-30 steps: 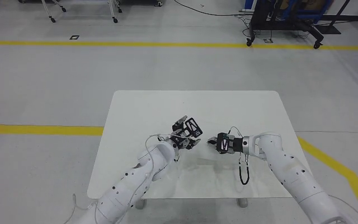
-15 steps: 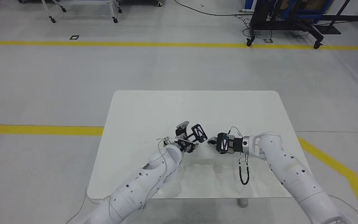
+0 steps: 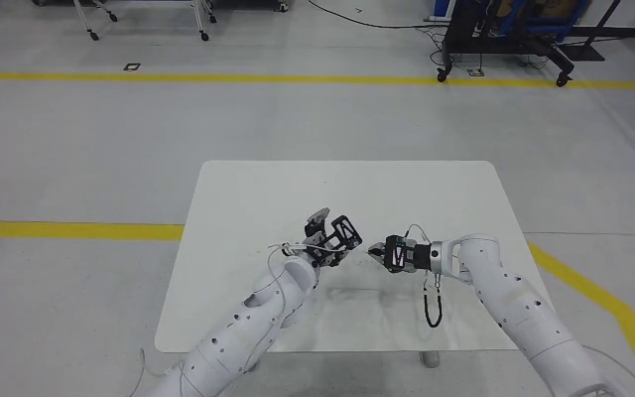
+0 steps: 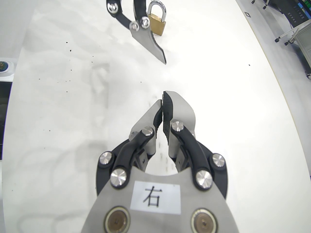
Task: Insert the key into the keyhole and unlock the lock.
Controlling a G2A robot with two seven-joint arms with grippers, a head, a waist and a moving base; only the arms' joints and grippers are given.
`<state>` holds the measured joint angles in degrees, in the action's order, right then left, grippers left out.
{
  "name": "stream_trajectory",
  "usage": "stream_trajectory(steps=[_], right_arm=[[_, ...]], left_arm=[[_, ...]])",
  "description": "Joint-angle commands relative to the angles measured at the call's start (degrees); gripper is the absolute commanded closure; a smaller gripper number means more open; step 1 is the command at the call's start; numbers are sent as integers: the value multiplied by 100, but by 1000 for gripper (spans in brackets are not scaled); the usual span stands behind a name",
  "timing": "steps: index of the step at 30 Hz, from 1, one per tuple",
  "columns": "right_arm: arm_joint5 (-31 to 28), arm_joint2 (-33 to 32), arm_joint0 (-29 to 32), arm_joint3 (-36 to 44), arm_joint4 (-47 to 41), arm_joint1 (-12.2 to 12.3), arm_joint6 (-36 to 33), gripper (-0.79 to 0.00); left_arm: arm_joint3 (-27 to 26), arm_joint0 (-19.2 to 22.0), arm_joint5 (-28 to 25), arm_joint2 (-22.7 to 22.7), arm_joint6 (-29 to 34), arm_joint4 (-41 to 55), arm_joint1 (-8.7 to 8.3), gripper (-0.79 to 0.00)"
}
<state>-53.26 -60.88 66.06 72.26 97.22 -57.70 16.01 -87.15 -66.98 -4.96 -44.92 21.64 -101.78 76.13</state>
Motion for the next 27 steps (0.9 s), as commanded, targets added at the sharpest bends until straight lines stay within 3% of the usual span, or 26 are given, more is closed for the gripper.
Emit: stream_trajectory(steps=[1, 5, 9, 11, 14, 24, 27], right_arm=[[0, 0, 0, 0, 0, 0, 0, 0], [0, 0, 0, 0, 0, 0, 0, 0], [-140, -14, -20, -119, -771, -53, 428, 0], [-300, -50, -75, -340, -1333, -89, 623, 0], [-474, 79, -181, -570, -2102, -98, 828, 0], [-474, 95, -193, -589, -2156, -91, 825, 0], [-474, 141, -138, -523, -2577, -122, 956, 0]], left_arm=[[-349, -225, 25, -324, -155, 124, -73, -785], [-1085, -694, -93, -1070, -434, 373, -237, -785], [-1964, -1492, -368, -2172, -886, 928, -434, -785], [-2167, -1810, -412, -2581, -991, 978, -499, -785], [-2202, -1875, -390, -2659, -1014, 990, -509, -785], [-2202, -1875, -390, -2659, -1014, 990, -509, -785], [-2335, -1759, -522, -2571, -1230, 1828, -461, -785]])
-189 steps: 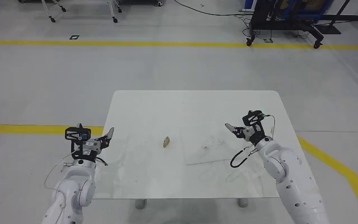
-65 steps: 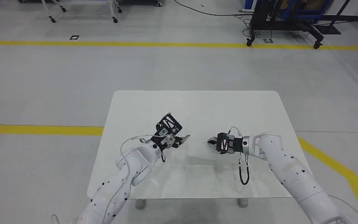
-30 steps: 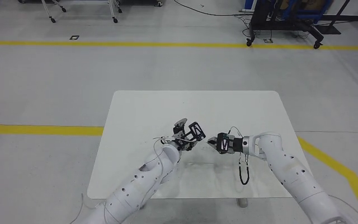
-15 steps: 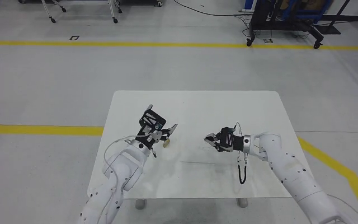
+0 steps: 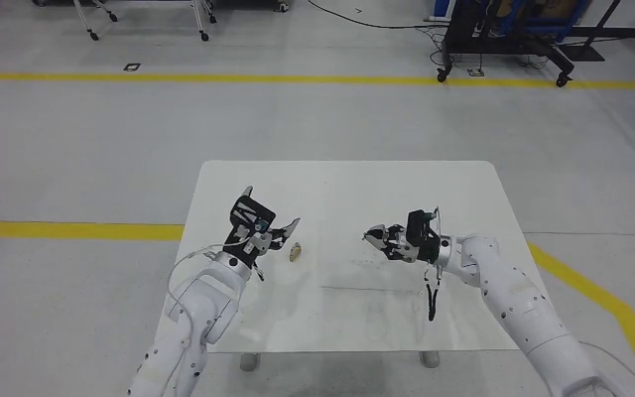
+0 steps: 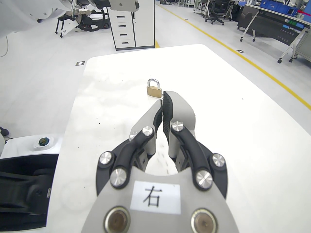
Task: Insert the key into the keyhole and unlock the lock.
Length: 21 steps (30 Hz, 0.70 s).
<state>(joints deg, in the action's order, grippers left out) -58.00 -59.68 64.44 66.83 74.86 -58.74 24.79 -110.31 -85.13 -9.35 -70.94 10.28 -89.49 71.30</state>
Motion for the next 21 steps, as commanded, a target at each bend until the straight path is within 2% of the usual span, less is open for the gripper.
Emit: stream_trajectory(steps=[1, 5, 9, 15, 18, 21], right_arm=[[0, 60, 18, -4, -505, -34, 69, 0], [0, 595, -187, -210, -1694, -156, -67, 0], [0, 1294, -486, -311, -3237, -194, -154, 0], [0, 2043, -817, -52, -5155, -40, -456, 0], [0, 2068, -825, -13, -5262, -26, -462, 0], [0, 2068, -825, -13, -5262, -26, -462, 0]], left_arm=[[-1, 94, -175, 44, -126, 911, 35, -785], [209, 198, -557, -89, -126, 2437, 69, -785], [295, 165, -894, -216, 299, 3791, 71, -785], [641, 313, -792, -278, 1287, 6044, 93, -785], [814, 485, -652, -314, 1656, 6690, 96, -785], [855, 600, -713, -313, 1866, 6664, 77, -785]])
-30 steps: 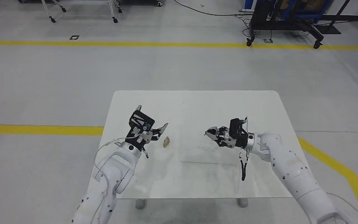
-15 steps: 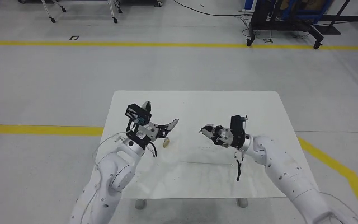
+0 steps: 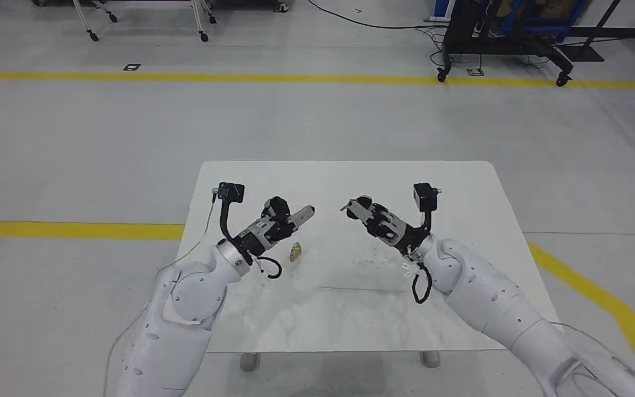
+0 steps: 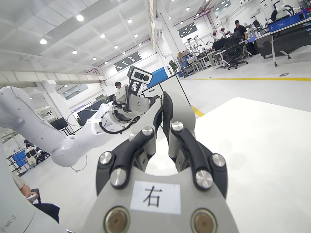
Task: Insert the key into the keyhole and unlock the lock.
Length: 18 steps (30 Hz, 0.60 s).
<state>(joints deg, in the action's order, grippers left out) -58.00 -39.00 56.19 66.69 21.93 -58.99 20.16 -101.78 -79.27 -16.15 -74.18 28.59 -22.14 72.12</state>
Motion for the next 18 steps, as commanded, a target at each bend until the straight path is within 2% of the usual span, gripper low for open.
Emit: stream_trajectory(steps=[1, 6, 9, 12, 13, 15, 17, 18], right_arm=[[0, 0, 0, 0, 30, 0, 1, 0], [93, 3, 77, 29, -135, -16, -49, 0], [0, 191, 196, 22, -1281, -86, -461, 0], [82, 534, 41, -192, -2881, -160, -1657, 0], [169, 635, -14, -219, -3464, -187, -2080, 0], [500, 766, -164, -305, -4476, -224, -2999, 0], [655, 768, -286, -405, -5297, -253, -3796, 0], [655, 754, -305, -440, -5470, -262, -3960, 0]], left_arm=[[21, 12, -39, 34, 76, -62, -8, -785], [286, 51, 123, 146, 299, 1140, 28, -785], [395, 124, 190, 174, 314, 1286, 31, -785], [361, 129, 143, 279, 224, 1011, 29, -785], [353, 123, 134, 317, 197, 950, 30, -597], [330, 134, 114, 386, 206, 700, 22, -388], [289, 143, 87, 461, 188, 355, 12, -354], [282, 142, 87, 479, 170, 285, 11, -345]])
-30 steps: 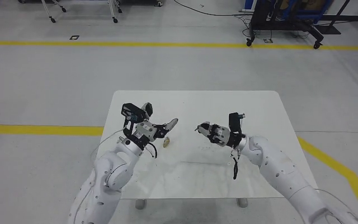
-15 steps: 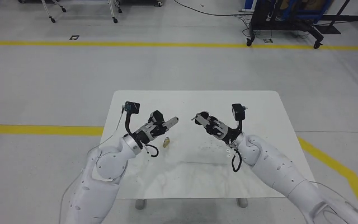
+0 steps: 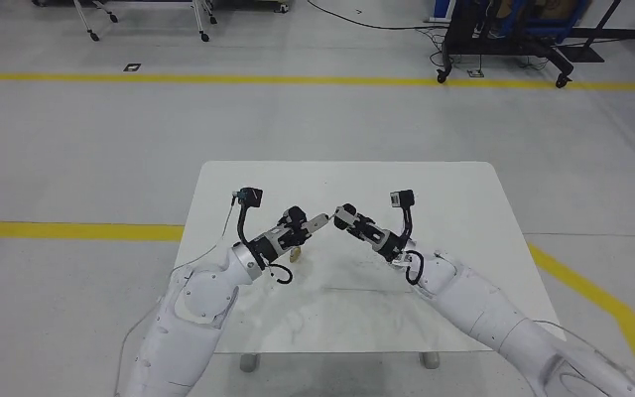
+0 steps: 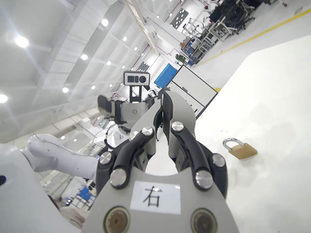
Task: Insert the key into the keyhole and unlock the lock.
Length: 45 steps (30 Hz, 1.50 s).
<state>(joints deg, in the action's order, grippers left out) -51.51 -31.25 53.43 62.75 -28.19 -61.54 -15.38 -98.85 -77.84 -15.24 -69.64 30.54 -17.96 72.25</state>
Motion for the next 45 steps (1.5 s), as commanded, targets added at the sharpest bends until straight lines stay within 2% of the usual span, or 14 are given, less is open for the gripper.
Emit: stream_trajectory(steps=[1, 8, 12, 19, 23, 27, 33, 34, 36, 37, 38, 40, 41, 45], right_arm=[[3, -41, -52, -102, -661, -20, -627, 0], [-37, -180, -108, -346, -1264, -120, -1484, 0], [-27, -234, -107, -413, -1316, -191, -1670, 0], [-11, -312, -96, -511, -1405, -317, -1976, 0], [1, -356, -85, -541, -1418, -382, -2129, 0], [14, -407, -77, -584, -1465, -442, -2284, 0], [88, -462, -59, -653, -1478, -531, -2496, 0], [90, -477, -56, -668, -1481, -544, -2520, 0], [88, -510, -47, -700, -1478, -567, -2565, 0], [85, -531, -43, -714, -1480, -577, -2585, 0], [81, -551, -36, -726, -1480, -587, -2606, 0], [85, -589, -22, -736, -1479, -603, -2660, 0], [88, -606, -13, -733, -1481, -611, -2695, 0], [124, -687, 9, -742, -1485, -639, -2808, 0]], left_arm=[[-19, -4, 3, 48, -49, -209, -4, -342], [24, 23, 45, 94, -118, -153, -8, -332], [123, 54, 63, 135, 58, 288, -2, -329], [193, 129, 120, 141, 168, 368, -19, -311], [209, 127, 128, 156, 227, 485, -26, -197], [203, 127, 158, 177, 259, 414, -39, -154], [159, 90, 195, 191, 259, 411, -55, -182], [158, 83, 224, 188, 255, 391, -59, -428], [137, 73, 261, 199, 276, 402, -63, -342], [130, 73, 276, 197, 278, 410, -66, -249], [124, 71, 284, 194, 274, 414, -68, -209], [114, 65, 293, 188, 266, 421, -74, -34], [110, 62, 295, 189, 264, 422, -76, 0], [92, 57, 314, 212, 277, 419, -84, 0]])
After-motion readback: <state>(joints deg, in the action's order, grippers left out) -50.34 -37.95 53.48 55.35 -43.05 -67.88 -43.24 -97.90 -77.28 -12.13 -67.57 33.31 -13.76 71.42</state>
